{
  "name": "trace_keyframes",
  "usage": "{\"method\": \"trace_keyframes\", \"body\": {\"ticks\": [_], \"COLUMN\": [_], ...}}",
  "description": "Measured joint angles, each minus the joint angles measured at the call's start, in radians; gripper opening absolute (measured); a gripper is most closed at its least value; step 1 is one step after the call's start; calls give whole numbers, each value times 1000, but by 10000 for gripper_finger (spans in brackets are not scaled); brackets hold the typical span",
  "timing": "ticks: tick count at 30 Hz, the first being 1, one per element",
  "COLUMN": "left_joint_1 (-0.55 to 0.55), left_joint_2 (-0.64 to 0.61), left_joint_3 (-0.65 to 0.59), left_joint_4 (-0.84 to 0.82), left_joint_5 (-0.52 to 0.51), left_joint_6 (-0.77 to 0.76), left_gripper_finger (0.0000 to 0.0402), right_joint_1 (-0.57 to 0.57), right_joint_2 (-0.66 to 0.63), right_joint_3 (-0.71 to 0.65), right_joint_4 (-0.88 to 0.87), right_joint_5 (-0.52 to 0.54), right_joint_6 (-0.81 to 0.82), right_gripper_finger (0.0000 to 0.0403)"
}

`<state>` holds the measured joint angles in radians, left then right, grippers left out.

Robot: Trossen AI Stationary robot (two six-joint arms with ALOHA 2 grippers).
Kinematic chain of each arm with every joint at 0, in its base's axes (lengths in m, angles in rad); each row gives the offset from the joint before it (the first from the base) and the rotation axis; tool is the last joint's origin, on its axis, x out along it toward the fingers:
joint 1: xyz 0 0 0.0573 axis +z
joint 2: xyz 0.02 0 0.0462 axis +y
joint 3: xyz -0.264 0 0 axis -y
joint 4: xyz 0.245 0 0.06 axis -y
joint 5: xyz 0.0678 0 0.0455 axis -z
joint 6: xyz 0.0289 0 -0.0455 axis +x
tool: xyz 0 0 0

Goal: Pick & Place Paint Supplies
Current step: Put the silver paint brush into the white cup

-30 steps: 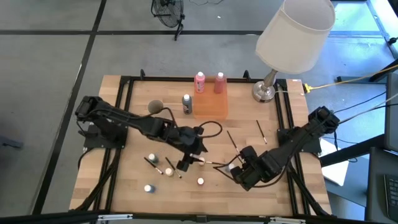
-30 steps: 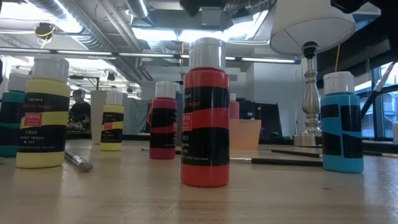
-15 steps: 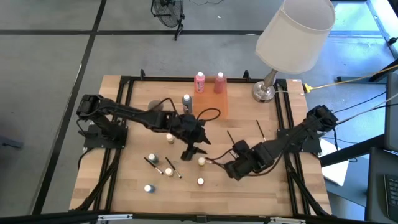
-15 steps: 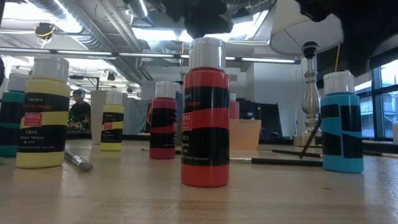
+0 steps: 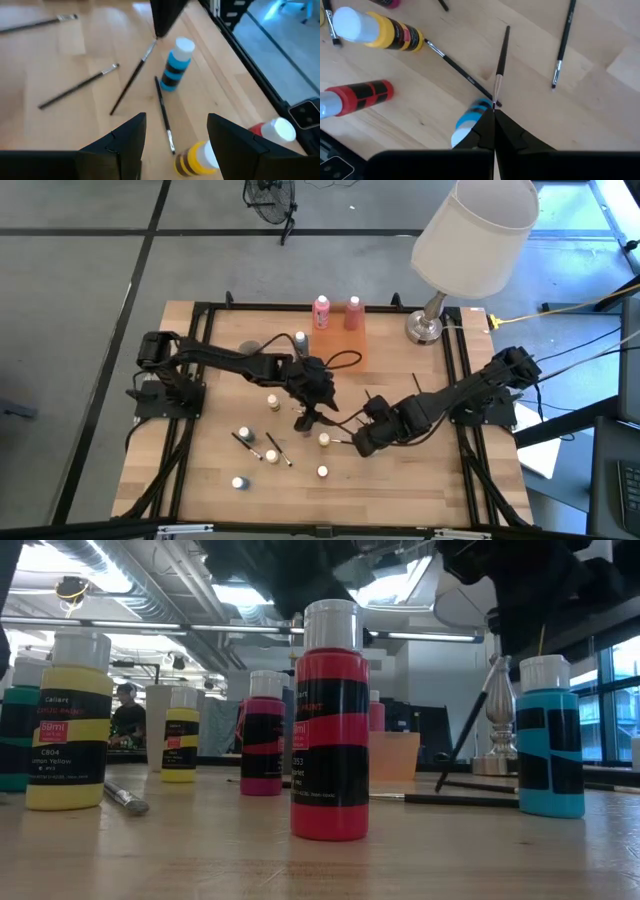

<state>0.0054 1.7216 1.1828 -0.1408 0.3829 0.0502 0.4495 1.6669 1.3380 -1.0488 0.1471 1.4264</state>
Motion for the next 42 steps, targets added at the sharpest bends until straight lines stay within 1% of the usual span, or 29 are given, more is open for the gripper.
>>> {"method": "trace_keyframes", "body": {"ticks": [5, 10, 13, 15, 17, 19, 32, 42], "left_joint_1": [4, 4, 4, 4, 4, 3, 3, 3], "left_joint_2": [56, 82, 89, 100, 107, 124, 138, 138], "left_joint_3": [1, 1, 1, 4, 2, 2, 2, 2], "left_joint_4": [58, 144, 157, 197, 186, 224, 250, 254], "left_joint_5": [13, 11, 9, 9, 13, 13, 22, 4], "left_joint_6": [-11, -5, -3, 0, -3, -3, -19, -7], "left_gripper_finger": [207, 207, 207, 207, 207, 207, 207, 207], "right_joint_1": [-14, -23, -32, -40, -48, -55, -77, -78], "right_joint_2": [0, -3, -7, -16, -20, -25, -29, -29], "right_joint_3": [0, 0, 0, 0, 0, 0, 0, 0], "right_joint_4": [27, 45, 51, 54, 63, 65, 91, 105], "right_joint_5": [0, 0, 7, 8, 11, 12, 15, 18], "right_joint_6": [-32, -56, -74, -81, -91, -103, -133, -132], "right_gripper_finger": [0, 0, 0, 0, 0, 0, 0, 0]}}
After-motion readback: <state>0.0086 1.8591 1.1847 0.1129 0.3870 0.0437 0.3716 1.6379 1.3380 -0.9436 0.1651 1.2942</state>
